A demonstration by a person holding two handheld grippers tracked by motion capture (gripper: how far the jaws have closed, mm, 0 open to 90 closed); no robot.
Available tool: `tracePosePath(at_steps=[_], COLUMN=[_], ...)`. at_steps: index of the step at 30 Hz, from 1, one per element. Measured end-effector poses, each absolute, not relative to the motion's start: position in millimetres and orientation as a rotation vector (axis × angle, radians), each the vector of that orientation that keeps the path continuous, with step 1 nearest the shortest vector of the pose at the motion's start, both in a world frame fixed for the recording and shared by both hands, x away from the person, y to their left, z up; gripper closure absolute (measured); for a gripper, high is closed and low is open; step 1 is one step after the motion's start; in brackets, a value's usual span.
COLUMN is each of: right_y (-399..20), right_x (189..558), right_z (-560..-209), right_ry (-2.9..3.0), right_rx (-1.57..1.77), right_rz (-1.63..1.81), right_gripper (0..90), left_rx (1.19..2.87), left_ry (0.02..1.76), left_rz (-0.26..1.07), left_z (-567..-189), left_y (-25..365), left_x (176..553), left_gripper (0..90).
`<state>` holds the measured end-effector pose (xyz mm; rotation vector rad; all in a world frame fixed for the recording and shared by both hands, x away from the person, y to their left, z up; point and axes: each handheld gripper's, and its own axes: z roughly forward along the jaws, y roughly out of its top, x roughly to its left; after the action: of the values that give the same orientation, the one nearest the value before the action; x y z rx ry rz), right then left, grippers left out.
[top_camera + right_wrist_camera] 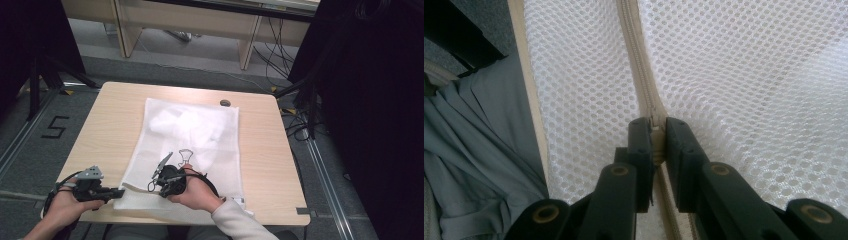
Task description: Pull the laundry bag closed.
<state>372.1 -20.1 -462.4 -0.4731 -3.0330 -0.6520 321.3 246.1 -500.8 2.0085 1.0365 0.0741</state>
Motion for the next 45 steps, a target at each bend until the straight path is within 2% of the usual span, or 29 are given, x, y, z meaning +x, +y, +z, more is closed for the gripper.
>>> tracePosePath(at_steps=[45], right_y=[-41], right_x=[371], right_z=[-456], right_ry=[-3.025], right_rx=[-0.536], right_rz=[-0.671], right_gripper=[82.3], left_rx=[2.015], left_ry=[1.04], left_rz=[0.083], left_z=[-501], left_y=[247], left_x=[322], left_gripper=[85.9])
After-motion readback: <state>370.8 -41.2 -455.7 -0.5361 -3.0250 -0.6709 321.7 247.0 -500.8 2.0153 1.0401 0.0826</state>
